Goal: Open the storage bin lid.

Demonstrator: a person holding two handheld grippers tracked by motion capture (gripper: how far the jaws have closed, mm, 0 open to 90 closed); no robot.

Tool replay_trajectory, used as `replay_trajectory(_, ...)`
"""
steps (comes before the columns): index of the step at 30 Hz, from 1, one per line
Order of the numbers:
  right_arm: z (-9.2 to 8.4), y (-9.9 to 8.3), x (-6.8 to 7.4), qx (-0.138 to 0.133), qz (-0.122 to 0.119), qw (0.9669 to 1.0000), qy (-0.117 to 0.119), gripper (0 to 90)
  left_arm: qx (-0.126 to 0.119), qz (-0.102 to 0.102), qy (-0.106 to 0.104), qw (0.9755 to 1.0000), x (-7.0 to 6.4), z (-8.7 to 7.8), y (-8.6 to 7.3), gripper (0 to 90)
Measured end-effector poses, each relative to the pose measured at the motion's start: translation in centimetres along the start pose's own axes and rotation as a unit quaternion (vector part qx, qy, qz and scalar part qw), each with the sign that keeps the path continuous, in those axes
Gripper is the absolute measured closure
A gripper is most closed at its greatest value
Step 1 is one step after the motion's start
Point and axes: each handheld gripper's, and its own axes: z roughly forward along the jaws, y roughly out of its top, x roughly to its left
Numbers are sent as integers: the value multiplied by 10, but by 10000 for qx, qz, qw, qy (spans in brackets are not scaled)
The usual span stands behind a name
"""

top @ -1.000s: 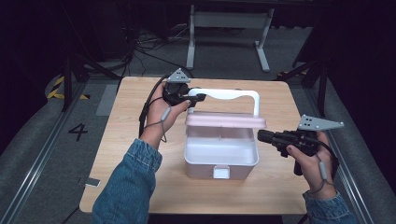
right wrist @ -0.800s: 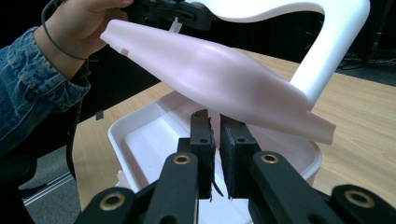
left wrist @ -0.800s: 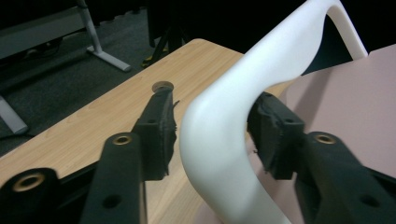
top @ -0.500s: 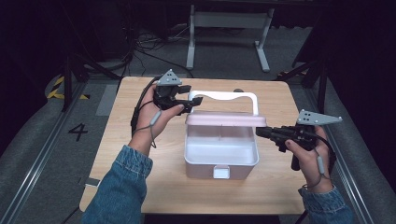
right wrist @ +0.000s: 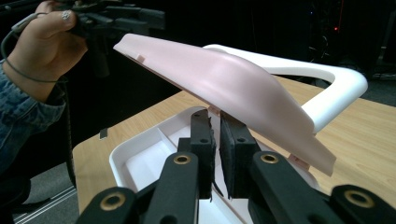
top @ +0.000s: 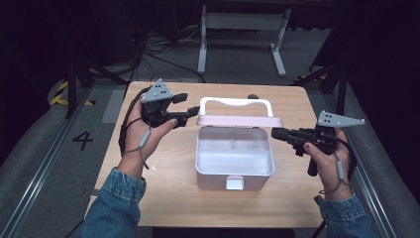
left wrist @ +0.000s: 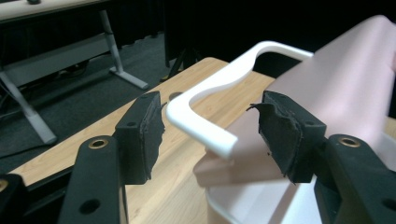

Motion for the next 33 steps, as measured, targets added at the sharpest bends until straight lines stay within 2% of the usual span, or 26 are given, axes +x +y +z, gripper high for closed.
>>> replay_trajectory(3, 1, 1, -1, -33, -22, 10000, -16, 858, 23, -61, -47, 10000, -4, -9, -6, 408)
replay_trajectory(7, 2, 4, -2, -97, -16, 9999, -27, 863, -5, -4, -61, 10000, -8, -17, -14, 407)
replay_trajectory(14, 4, 7, -5, -180, 47, 9998, -14, 864, -79, 62, -194, 9998, -17, -19, -21, 404)
replay_trajectory(18, 4, 7, -5, -202, 67, 9998, -17, 864, -244, 197, -216, 9993, -22, -9, -23, 398)
replay_trajectory(27, 3, 7, -6, -233, 100, 9997, -4, 864, -299, 236, -361, 9986, -30, 20, -20, 373)
replay_trajectory(31, 3, 6, -7, -238, 120, 9996, 1, 863, -285, 255, -323, 9987, -31, 28, -19, 372)
replay_trajectory(33, 2, 6, -7, -240, 132, 9996, 9, 861, -284, 290, -239, 9989, -29, 34, -18, 373)
